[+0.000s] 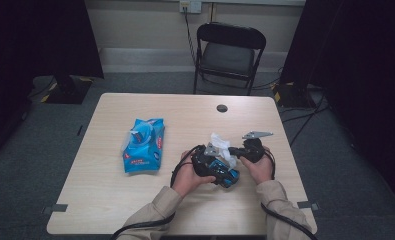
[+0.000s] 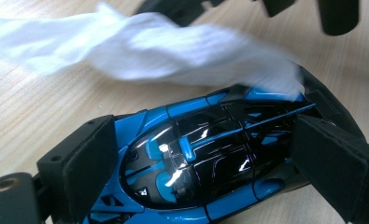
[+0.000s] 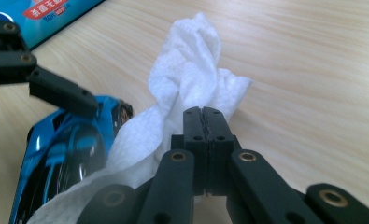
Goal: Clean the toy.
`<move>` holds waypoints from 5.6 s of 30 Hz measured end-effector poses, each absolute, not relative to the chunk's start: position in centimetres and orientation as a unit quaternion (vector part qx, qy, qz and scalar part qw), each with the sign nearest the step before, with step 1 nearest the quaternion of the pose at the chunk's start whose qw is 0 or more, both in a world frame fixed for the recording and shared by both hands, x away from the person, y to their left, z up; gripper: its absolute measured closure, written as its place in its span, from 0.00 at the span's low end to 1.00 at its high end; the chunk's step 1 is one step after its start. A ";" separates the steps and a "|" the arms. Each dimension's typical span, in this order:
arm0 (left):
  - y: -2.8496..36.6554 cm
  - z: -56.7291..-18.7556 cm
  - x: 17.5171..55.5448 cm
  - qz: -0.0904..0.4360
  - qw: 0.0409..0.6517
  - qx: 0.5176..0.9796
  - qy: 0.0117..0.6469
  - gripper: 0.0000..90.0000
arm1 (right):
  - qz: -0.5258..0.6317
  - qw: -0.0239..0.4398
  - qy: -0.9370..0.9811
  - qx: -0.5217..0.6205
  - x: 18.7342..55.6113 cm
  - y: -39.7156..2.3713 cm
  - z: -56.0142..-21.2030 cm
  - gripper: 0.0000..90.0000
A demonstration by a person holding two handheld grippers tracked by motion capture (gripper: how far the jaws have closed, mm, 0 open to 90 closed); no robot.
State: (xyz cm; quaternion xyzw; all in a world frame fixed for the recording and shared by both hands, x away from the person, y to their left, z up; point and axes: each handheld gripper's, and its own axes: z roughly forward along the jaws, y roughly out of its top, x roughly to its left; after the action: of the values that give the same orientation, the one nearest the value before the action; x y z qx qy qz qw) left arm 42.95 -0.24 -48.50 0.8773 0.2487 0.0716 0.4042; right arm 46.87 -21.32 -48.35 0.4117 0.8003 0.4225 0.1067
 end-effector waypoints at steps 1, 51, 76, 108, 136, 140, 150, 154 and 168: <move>-0.2 -48.5 42.9 0.071 0.404 0.877 0.249 0.08 | 0.421 0.101 0.803 0.409 47.3 -20.3 -48.5 1.00; 0.0 -48.5 43.1 0.067 0.408 0.877 0.247 0.10 | 0.401 0.050 0.840 0.361 46.1 -20.0 -49.5 1.00; -0.1 -48.5 43.0 0.068 0.405 0.877 0.249 0.10 | 0.406 0.047 0.837 0.365 44.1 -23.1 -49.6 1.00; 0.0 -48.5 43.0 0.068 0.408 0.876 0.249 0.10 | 0.433 0.064 0.806 0.399 47.2 -20.0 -49.0 1.00; 0.0 -48.5 43.1 0.067 0.409 0.875 0.249 0.10 | 0.410 0.042 0.833 0.369 48.0 -17.9 -49.7 1.00; 0.0 -48.5 43.1 0.067 0.410 0.875 0.250 0.10 | 0.410 0.041 0.833 0.369 47.6 -18.5 -49.7 1.00; 0.0 -48.5 43.1 0.067 0.410 0.875 0.249 0.10 | 0.411 0.037 0.835 0.365 46.6 -19.9 -49.7 1.00; 0.0 -48.5 43.1 0.067 0.407 0.876 0.250 0.10 | 0.410 0.036 0.835 0.364 46.3 -20.3 -49.7 1.00; -0.1 -48.5 43.1 0.068 0.407 0.876 0.249 0.10 | 0.419 0.032 0.831 0.366 45.0 -22.4 -49.9 1.00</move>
State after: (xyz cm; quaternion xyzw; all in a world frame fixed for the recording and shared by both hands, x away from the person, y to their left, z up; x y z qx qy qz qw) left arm 43.07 -0.08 -48.46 0.8763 0.2493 0.0679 0.4065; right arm 45.03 -22.43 -49.89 0.3658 0.8306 0.4187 0.0319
